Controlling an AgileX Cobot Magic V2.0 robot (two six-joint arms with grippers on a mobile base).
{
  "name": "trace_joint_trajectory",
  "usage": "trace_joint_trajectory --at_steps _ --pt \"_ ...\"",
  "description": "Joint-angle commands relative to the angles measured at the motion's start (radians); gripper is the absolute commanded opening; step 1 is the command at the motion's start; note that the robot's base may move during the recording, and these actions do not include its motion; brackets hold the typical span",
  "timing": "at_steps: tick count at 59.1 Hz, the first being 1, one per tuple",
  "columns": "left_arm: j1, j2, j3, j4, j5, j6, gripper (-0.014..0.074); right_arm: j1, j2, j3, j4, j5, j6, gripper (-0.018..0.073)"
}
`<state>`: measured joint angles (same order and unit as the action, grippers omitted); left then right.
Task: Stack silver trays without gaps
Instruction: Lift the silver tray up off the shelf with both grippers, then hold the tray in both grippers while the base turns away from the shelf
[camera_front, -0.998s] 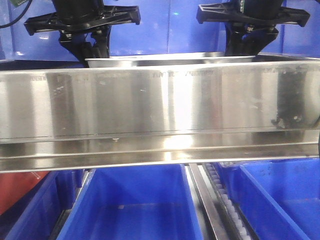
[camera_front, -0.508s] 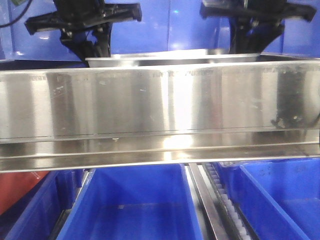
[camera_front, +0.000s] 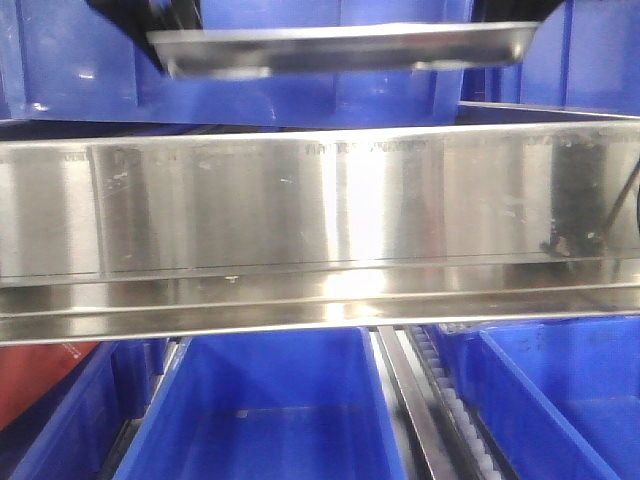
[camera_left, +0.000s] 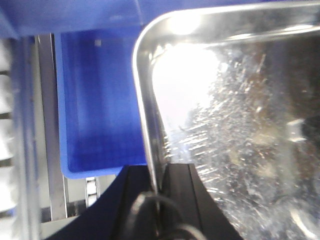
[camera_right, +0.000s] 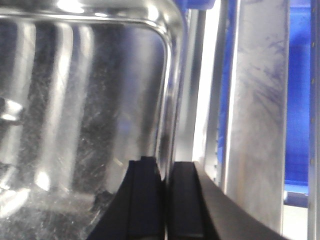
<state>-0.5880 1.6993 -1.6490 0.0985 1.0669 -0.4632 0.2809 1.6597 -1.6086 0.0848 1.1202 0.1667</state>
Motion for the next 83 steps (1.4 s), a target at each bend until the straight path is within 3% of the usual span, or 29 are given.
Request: trace_joint_trajectory --at_steps 1,29,51,83 --pt "-0.006 -0.053 -0.008 0.001 -0.013 0.014 -0.0007 0.002 -0.031 -0.009 -0.011 0.001 -0.019 -0.0079" --pt "-0.006 -0.133 -0.054 0.028 -0.171 0.014 -0.0007 0.002 -0.1 -0.109 -0.01 -0.13 -0.019 -0.0079" --pt "-0.006 -0.13 -0.1 0.094 -0.491 0.014 -0.0007 0.002 -0.101 -0.173 -0.01 -0.4 -0.019 -0.0079" --pt "-0.006 -0.13 -0.1 0.136 -0.506 0.014 -0.0007 0.002 -0.101 -0.173 -0.01 -0.419 -0.019 -0.0079"
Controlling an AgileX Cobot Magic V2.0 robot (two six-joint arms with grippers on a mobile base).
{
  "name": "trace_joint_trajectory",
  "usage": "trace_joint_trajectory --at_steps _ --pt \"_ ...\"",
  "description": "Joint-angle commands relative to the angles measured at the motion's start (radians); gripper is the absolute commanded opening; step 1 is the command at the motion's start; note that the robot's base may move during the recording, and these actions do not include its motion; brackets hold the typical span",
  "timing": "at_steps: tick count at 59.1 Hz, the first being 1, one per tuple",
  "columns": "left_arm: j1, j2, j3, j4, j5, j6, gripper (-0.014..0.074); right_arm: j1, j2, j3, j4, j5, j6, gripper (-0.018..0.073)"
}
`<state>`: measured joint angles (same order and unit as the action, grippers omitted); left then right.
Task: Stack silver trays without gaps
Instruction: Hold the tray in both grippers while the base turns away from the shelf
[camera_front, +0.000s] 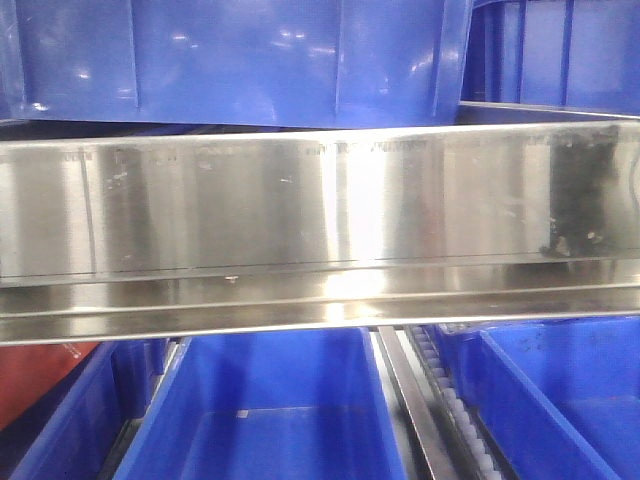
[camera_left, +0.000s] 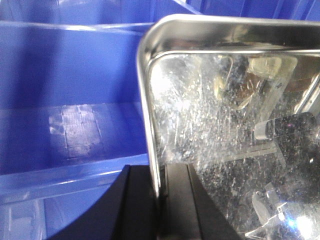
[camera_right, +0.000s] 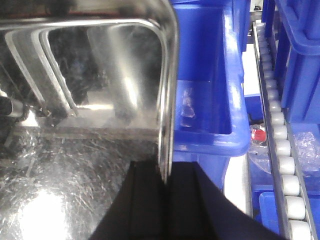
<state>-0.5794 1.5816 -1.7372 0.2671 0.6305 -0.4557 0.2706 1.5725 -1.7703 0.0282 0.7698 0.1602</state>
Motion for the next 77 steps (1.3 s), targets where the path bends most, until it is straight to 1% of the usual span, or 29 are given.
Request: trace_joint_trajectory --at_steps 1,77 --pt "-0.014 -0.013 -0.012 -0.032 -0.069 0.006 -0.0007 0.012 -0.014 -0.011 0.046 -0.068 -0.012 -0.0079" --pt "-0.014 -0.013 -0.012 -0.032 -0.074 0.006 -0.0007 0.012 -0.012 -0.011 0.046 -0.068 -0.012 -0.0079"
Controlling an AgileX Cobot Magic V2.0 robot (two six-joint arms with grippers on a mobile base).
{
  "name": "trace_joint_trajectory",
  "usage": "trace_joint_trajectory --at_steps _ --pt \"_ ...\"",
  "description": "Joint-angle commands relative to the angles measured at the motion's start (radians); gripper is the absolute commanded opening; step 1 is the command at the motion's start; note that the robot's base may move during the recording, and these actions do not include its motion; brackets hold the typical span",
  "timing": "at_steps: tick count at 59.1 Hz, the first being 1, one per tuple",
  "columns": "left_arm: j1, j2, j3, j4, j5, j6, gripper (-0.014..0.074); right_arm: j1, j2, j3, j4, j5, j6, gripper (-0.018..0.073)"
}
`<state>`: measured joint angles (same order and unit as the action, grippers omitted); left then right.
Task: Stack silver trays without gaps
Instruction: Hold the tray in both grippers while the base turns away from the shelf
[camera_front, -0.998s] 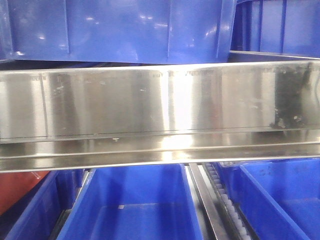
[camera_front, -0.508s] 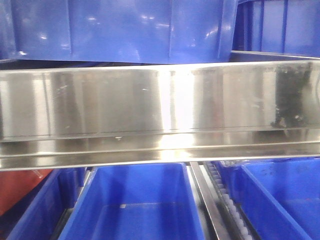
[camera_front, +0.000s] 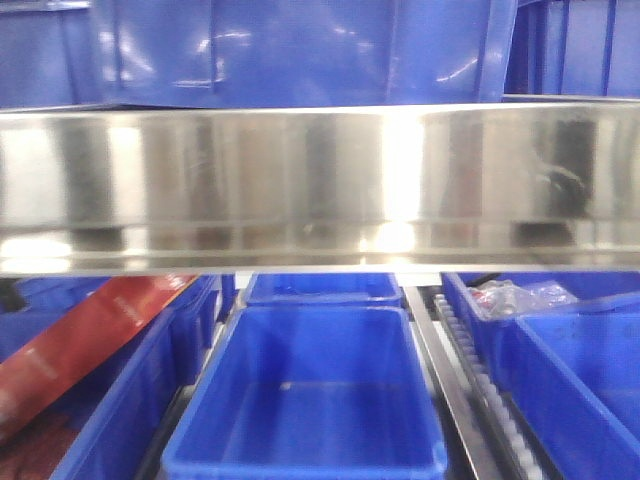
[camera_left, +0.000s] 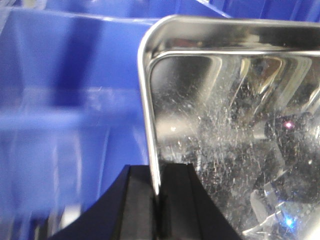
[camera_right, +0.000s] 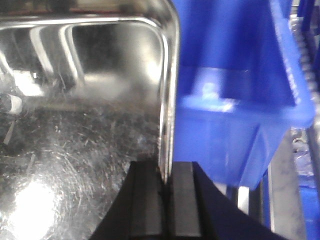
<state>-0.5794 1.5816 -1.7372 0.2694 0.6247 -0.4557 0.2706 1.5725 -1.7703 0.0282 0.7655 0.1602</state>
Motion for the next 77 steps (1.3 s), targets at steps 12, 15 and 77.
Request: trace_joint_trajectory --at_steps 12,15,77 --pt "-0.014 -0.013 -0.012 -0.035 -0.068 0.006 -0.0007 0.012 -0.012 -0.011 0.046 -0.064 -0.012 -0.0079" --pt "-0.014 -0.013 -0.012 -0.035 -0.068 0.006 -0.0007 0.012 -0.012 -0.011 0.046 -0.064 -0.012 -0.0079" --pt "-0.014 -0.013 -0.012 -0.035 -0.068 0.006 -0.0007 0.012 -0.012 -0.011 0.046 -0.064 -0.012 -0.0079"
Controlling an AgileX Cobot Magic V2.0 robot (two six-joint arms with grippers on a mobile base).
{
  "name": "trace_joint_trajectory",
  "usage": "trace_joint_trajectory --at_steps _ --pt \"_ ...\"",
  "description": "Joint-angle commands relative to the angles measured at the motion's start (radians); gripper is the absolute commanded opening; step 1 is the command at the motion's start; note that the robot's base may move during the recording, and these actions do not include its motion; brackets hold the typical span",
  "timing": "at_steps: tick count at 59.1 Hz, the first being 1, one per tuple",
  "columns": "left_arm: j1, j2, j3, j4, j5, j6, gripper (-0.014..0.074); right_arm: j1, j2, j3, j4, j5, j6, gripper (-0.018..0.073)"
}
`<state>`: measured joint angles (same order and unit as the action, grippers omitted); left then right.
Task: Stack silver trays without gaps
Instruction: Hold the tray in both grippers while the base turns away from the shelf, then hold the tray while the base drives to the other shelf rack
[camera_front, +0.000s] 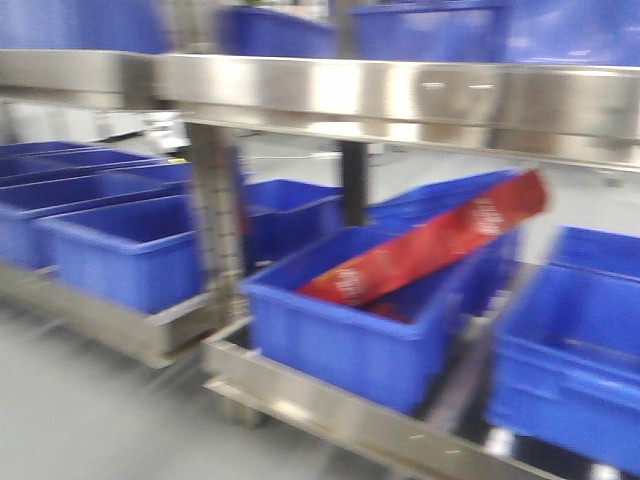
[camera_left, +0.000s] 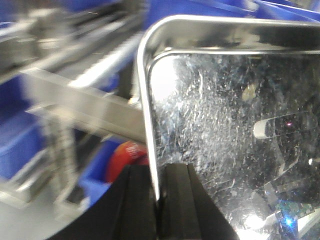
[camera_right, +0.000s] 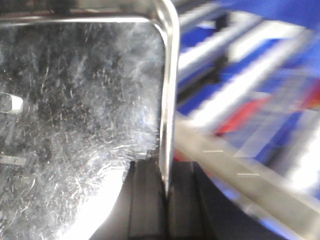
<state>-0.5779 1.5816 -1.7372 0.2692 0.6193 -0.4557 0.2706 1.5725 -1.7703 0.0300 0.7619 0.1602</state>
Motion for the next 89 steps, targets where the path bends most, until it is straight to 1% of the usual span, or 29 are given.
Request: trace_joint_trajectory --at_steps 1,89 --pt "-0.016 -0.013 -0.012 -0.034 -0.063 0.006 -0.0007 0.012 -0.012 -0.011 0.045 -0.061 -0.012 -0.0079" --pt "-0.016 -0.013 -0.012 -0.034 -0.063 0.006 -0.0007 0.012 -0.012 -0.011 0.045 -0.061 -0.012 -0.0079"
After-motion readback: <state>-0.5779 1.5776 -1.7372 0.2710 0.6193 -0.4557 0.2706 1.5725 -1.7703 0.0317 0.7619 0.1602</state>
